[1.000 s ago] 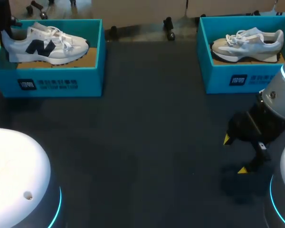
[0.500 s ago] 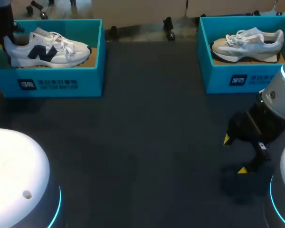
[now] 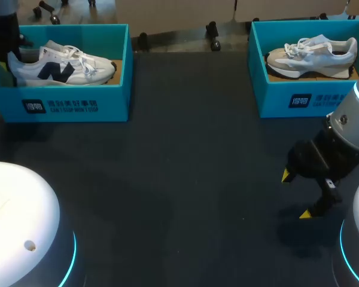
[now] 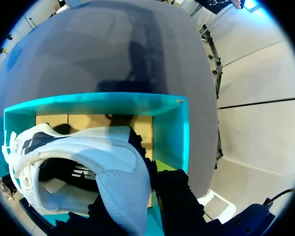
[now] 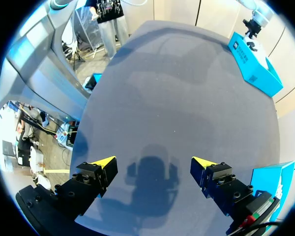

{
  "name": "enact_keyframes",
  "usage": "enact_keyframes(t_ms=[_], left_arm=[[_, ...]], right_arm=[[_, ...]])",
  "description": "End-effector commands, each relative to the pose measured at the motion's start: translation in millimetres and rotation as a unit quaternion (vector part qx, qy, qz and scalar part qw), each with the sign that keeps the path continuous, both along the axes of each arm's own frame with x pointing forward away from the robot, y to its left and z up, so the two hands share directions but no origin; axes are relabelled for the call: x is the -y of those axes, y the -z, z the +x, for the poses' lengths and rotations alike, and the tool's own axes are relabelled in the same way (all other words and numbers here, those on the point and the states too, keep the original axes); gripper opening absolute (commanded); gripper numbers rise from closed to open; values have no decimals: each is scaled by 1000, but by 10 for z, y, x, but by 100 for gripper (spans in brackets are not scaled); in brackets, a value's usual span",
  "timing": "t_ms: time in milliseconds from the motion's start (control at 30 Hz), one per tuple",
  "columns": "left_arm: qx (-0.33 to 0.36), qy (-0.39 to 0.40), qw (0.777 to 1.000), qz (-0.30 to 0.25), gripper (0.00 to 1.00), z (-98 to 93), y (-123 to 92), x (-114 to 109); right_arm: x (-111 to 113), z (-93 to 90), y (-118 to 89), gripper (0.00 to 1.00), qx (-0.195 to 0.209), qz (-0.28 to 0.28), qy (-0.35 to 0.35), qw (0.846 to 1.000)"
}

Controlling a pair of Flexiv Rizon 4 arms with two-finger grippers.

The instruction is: Take the shoe out of the shoebox, open the shoe tongue, remove and reinsert the insole, then place the shoe into the shoebox

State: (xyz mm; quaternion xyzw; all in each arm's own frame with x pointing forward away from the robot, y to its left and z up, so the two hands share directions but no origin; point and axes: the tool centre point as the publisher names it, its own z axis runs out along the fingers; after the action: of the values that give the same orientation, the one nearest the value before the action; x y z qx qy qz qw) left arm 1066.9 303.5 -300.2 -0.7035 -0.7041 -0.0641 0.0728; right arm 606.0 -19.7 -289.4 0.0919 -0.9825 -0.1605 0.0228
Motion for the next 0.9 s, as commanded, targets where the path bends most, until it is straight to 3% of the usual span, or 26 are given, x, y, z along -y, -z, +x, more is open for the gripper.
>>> enact_keyframes(t_ms=[33,900], left_arm=[[-6,-2,1000,-5,0,63,66,-5],[-16,3,1000,-12,0,42,465,59]], right_arm=[[6,-12,12,100,2,0,0,1000],[6,-12,12,100,2,0,0,1000]])
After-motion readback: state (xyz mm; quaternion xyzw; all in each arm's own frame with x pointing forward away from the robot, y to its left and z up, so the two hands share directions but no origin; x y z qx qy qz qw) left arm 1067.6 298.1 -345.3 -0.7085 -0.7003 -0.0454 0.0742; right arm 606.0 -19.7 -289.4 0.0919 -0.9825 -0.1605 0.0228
